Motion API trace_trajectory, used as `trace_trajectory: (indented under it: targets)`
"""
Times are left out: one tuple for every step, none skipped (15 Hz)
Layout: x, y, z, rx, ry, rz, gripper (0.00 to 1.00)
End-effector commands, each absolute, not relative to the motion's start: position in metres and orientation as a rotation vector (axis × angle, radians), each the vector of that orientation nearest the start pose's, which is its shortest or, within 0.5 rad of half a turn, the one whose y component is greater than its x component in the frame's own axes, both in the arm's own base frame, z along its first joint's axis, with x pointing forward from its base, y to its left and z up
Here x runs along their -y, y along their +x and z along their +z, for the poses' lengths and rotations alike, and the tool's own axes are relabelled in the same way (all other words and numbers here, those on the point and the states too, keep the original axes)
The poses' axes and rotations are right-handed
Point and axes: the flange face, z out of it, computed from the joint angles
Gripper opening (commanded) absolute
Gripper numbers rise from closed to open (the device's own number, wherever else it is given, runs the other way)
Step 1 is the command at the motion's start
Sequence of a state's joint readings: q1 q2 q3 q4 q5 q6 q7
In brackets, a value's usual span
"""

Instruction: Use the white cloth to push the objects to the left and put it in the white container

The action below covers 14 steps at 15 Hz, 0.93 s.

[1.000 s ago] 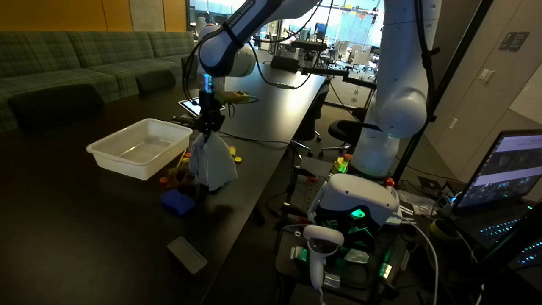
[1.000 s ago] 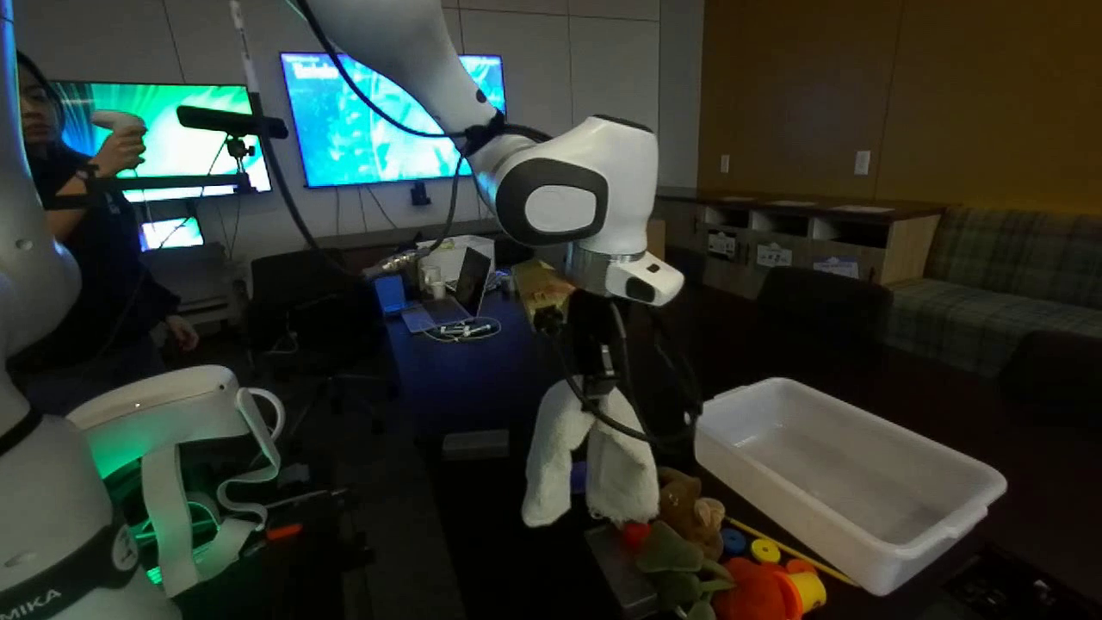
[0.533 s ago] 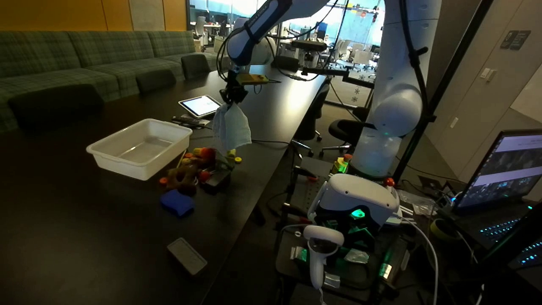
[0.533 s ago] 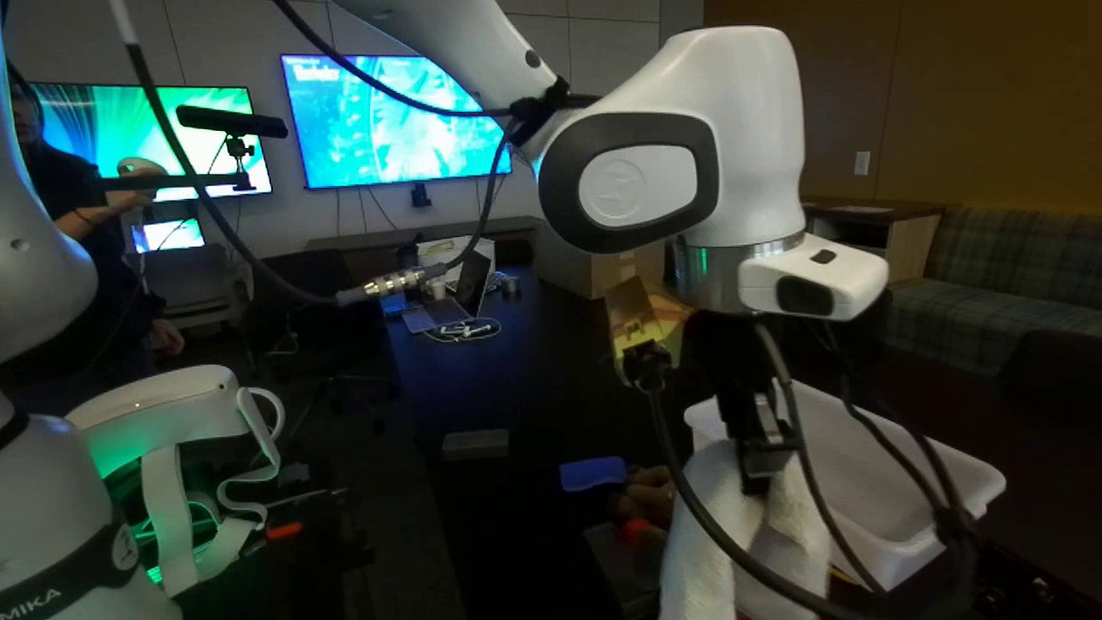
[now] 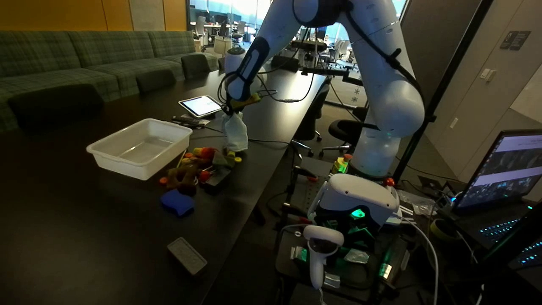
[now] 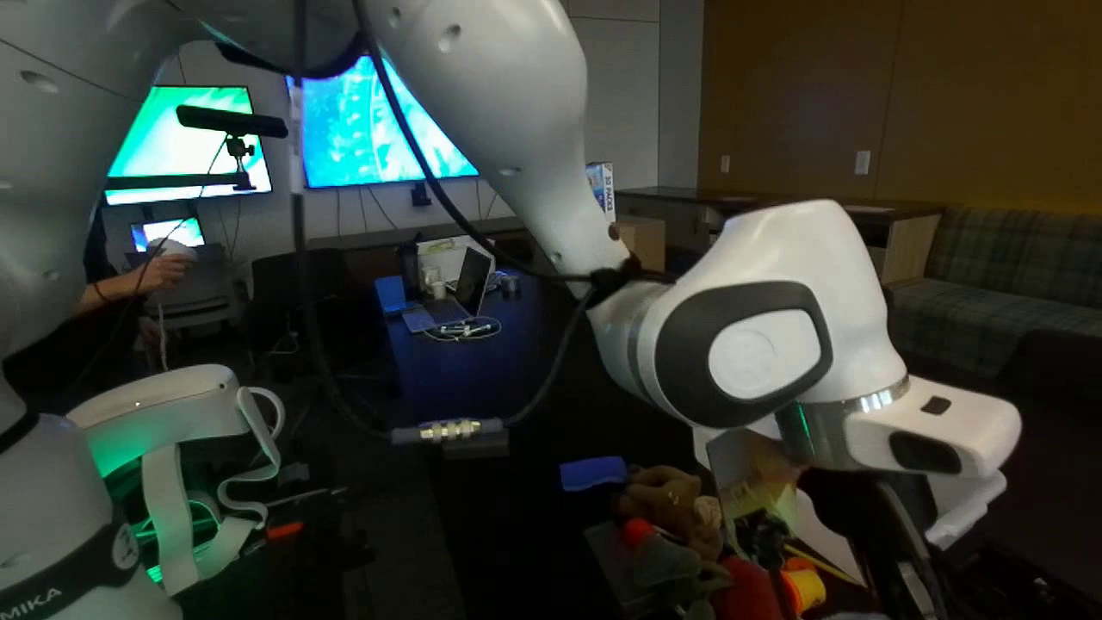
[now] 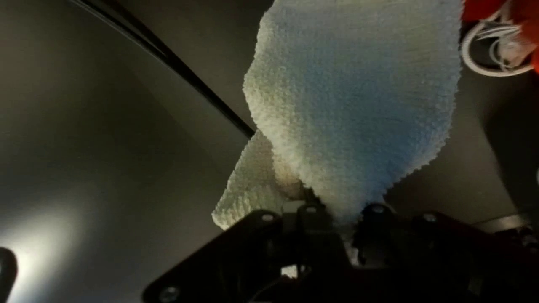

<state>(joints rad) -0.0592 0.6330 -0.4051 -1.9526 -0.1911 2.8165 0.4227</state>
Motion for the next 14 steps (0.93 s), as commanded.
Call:
trace_trajectory:
  targets:
    - [0.281, 0.619, 0.134, -1.040, -3.395, -0.414, 0.07]
    - [0.283, 0.621, 0.116, -1.031, -3.420, -0.378, 0.07]
    - [0.284, 0.621, 0.099, -0.995, -3.440, -0.329, 0.07]
    - [0.284, 0.621, 0.085, -0.959, -3.457, -0.290, 0.07]
    - [0.281, 0.618, 0.073, -0.913, -3.470, -0.245, 0.07]
    - [0.277, 0.615, 0.062, -0.868, -3.491, -0.219, 0.07]
    - [0.273, 0.610, 0.054, -0.805, -3.512, -0.186, 0.07]
    - [0.269, 0.606, 0.045, -0.752, -3.532, -0.159, 0.07]
    - [0.266, 0.601, 0.039, -0.694, -3.554, -0.130, 0.07]
    - [0.262, 0.597, 0.036, -0.633, -3.576, -0.103, 0.07]
    - [0.262, 0.594, 0.035, -0.581, -3.598, -0.081, 0.07]
    - [0.263, 0.591, 0.036, -0.522, -3.622, -0.058, 0.07]
    - [0.263, 0.589, 0.037, -0.480, -3.646, -0.042, 0.07]
    - [0.263, 0.587, 0.036, -0.442, -3.672, -0.026, 0.07]
